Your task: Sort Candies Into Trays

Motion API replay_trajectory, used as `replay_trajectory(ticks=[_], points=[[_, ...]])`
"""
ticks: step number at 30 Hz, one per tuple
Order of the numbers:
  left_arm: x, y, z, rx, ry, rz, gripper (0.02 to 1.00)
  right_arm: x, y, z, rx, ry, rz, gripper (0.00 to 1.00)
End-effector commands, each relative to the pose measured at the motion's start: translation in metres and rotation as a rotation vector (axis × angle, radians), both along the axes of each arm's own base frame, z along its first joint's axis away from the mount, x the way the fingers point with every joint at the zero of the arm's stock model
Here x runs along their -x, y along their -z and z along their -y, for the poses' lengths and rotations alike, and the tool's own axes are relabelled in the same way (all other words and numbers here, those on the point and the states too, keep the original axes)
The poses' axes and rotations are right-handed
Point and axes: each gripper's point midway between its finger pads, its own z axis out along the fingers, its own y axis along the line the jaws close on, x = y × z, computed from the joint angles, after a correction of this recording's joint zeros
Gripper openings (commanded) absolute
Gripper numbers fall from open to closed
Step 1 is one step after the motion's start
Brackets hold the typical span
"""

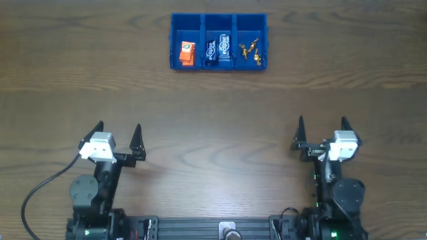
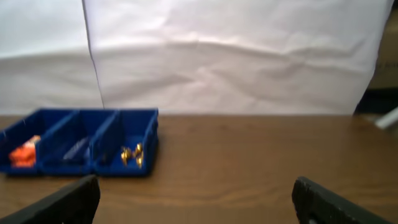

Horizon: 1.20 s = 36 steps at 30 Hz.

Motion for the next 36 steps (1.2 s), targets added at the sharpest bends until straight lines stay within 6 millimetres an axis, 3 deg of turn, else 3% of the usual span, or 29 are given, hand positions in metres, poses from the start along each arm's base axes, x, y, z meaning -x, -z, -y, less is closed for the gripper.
replay_trajectory(ticks=[1,11,36], points=[[0.002,0.017,0.004,0.007,0.023,-0.055,0.998,-0.002,0.019,0.001,0.004,0.002,-0.016,0.998],[0.002,0.017,0.004,0.007,0.023,-0.055,0.998,-0.004,0.044,-0.004,0.005,-0.02,-0.081,0.998],[0.002,0.017,0.004,0.007,0.023,-0.055,0.998,-0.004,0.044,-0.005,0.005,-0.022,-0.082,0.998]])
